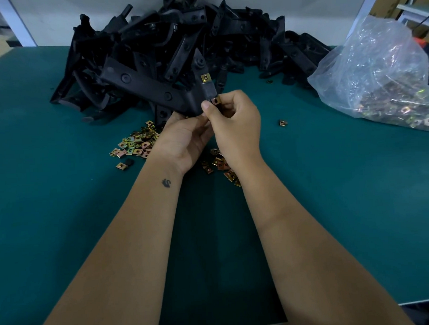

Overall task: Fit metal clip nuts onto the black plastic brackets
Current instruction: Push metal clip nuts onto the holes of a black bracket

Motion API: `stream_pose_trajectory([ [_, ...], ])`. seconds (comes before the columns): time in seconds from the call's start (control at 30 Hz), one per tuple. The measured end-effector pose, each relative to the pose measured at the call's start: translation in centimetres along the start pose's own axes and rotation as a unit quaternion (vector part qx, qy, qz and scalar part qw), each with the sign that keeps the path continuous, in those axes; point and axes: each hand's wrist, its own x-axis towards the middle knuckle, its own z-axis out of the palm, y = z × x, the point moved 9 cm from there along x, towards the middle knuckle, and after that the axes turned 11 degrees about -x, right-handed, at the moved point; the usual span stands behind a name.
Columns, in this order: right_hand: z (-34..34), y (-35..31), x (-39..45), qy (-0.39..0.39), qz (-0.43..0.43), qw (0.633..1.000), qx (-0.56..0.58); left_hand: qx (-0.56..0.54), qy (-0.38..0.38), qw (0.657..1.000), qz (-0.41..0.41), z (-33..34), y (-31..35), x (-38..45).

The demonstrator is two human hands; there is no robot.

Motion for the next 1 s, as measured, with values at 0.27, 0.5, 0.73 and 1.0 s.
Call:
stream_pose_trajectory([
  [0.27,-0.05,-0.2,-0.1,-0.002,-0.01,1.0,-0.028,0.013,0.008,1.0,0.002,-0.27,0.02,0.09],
  [0.5,-0.19,-0.28,-0.23,0.009,-0.009,0.999,-0.032,0.031,-0.003,0.999,0.019,0.03,0.29,-0.11],
  [0.73,-0.32,-0.09,-0.23,0.011,-0.009,0.997,-0.071,0.073,-0.028,0.997,0.018,0.66,-0.03,-0.18],
  [1.0,-0.35,-0.1,-0.19,0.005,0.0,0.996,-0.085,0.07,-0.015,0.997,0.02,0.25,0.06,-0.01],
])
